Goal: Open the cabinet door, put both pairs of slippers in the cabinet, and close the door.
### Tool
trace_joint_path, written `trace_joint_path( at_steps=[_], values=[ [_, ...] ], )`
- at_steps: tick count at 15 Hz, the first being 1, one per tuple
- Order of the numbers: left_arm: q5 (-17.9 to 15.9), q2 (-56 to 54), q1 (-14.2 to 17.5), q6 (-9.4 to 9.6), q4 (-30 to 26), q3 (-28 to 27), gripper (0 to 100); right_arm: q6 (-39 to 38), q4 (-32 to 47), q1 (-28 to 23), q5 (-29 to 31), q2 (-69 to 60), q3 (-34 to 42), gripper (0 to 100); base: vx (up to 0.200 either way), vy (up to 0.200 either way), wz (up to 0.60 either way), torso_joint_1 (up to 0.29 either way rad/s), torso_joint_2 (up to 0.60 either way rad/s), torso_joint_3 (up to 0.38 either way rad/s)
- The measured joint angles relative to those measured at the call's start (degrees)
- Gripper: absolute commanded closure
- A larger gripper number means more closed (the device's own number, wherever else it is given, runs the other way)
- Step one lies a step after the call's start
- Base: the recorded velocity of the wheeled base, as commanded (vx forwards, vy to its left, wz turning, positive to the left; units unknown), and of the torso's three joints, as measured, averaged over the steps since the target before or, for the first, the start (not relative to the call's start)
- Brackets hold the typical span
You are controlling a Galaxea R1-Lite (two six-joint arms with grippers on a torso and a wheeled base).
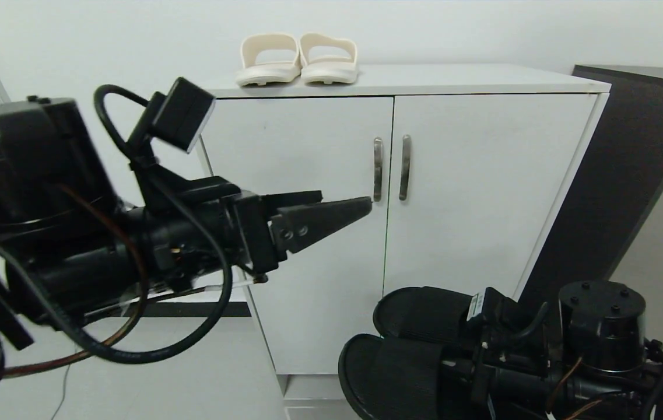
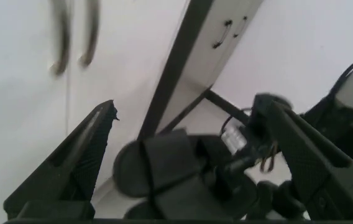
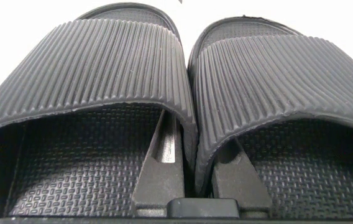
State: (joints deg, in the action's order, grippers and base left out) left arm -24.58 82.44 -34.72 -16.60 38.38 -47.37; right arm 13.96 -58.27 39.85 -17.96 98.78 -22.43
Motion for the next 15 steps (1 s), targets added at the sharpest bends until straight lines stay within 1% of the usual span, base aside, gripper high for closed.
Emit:
trace_joint_path(
  at_steps=[2, 5, 7, 9, 12, 14, 15],
  values=[
    [-0.1, 4.7, -1.1, -0.06, 0.0, -5.4, 0, 0.0, -0.1, 0.0, 0.0, 0.2, 0.0, 100, 0.000, 0.000, 0.00, 0.000, 0.00, 0.000],
    [0.2, 12.2, -1.6, -0.23, -0.8, -13.3, 0, 0.0, -0.1, 0.0, 0.0, 0.5, 0.0, 100, 0.000, 0.000, 0.00, 0.000, 0.00, 0.000],
    [0.0, 16.3, -1.7, -1.05, -3.1, -18.2, 0, 0.0, -0.1, 0.0, 0.0, 0.6, 0.0, 100, 0.000, 0.000, 0.00, 0.000, 0.00, 0.000],
    [-0.1, 19.8, -1.7, -1.45, -4.1, -23.0, 0, 0.0, -0.1, 0.0, 0.0, 0.7, 0.0, 100, 0.000, 0.000, 0.00, 0.000, 0.00, 0.000],
    [0.3, 24.8, -1.8, -1.56, -4.4, -29.0, 0, 0.0, -0.1, 0.0, 0.0, 0.7, 0.0, 100, 0.000, 0.000, 0.00, 0.000, 0.00, 0.000],
    [0.6, 27.4, -1.7, -1.76, -4.4, -31.7, 0, 0.0, -0.1, 0.0, 0.0, 0.7, 0.0, 100, 0.000, 0.000, 0.00, 0.000, 0.00, 0.000],
    [1.4, 28.6, -1.7, -1.84, -4.4, -32.9, 0, 0.0, -0.1, 0.0, 0.0, 0.7, 0.0, 100, 0.000, 0.000, 0.00, 0.000, 0.00, 0.000]
  ],
)
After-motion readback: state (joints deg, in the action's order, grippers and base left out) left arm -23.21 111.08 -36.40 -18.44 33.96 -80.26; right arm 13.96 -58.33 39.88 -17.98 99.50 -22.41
